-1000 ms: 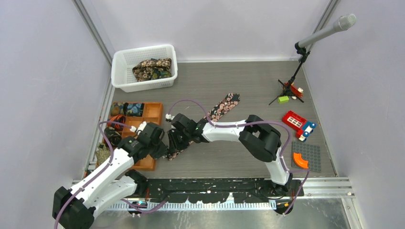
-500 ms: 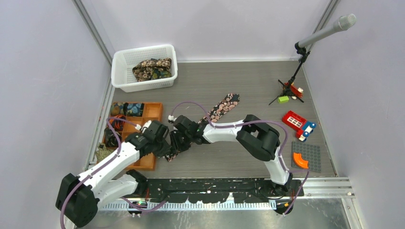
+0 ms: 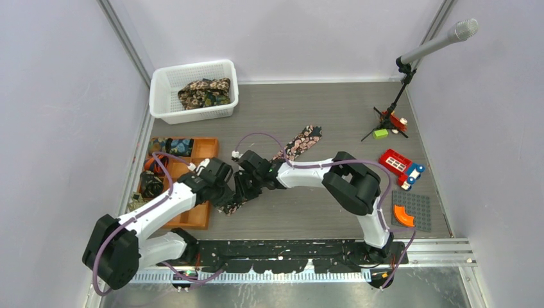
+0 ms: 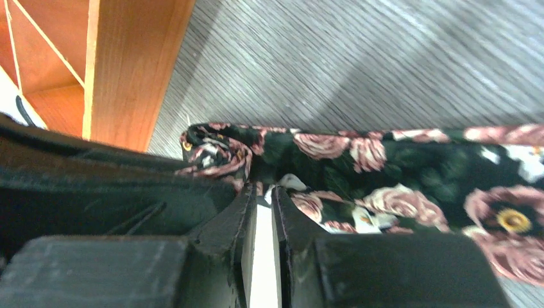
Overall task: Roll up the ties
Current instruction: Roll the tie at the center of the board.
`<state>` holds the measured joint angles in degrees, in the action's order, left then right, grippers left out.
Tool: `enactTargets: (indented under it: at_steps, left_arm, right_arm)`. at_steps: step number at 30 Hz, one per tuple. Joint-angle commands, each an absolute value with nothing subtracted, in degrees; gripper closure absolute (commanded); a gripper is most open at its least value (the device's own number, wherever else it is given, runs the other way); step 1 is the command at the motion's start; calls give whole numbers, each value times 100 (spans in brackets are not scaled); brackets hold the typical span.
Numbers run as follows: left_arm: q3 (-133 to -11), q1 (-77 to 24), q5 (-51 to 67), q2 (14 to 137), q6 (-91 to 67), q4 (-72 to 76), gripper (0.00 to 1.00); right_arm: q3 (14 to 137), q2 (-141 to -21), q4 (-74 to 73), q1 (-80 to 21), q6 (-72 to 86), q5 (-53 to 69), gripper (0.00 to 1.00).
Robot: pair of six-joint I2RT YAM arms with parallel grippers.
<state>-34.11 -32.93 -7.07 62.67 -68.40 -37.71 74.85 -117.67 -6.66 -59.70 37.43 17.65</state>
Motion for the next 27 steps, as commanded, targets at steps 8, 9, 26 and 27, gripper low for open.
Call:
enactTargets:
  at_steps: [8, 9, 26, 27]
  left_arm:
    - [-3603, -3302, -974, 6820, -6733, -3071, 100]
    - [-3612, -3297, -988, 6850, -6739, -3057, 100]
    - [-3780, -3303, -1072, 6671, -6662, -3133, 44]
    - [-3791, -3298, -1072, 6652, -6662, -3155, 43]
  right_arm:
    - [6923, -10493, -1256, -5738, 3272, 1153, 80]
    - [6865, -10425, -1262, -5714, 3269, 1144, 80]
    - [6751, -10143, -1310, -5681, 3260, 1181, 78]
    - [6770, -10140, -1314, -5678, 3263, 1191, 78]
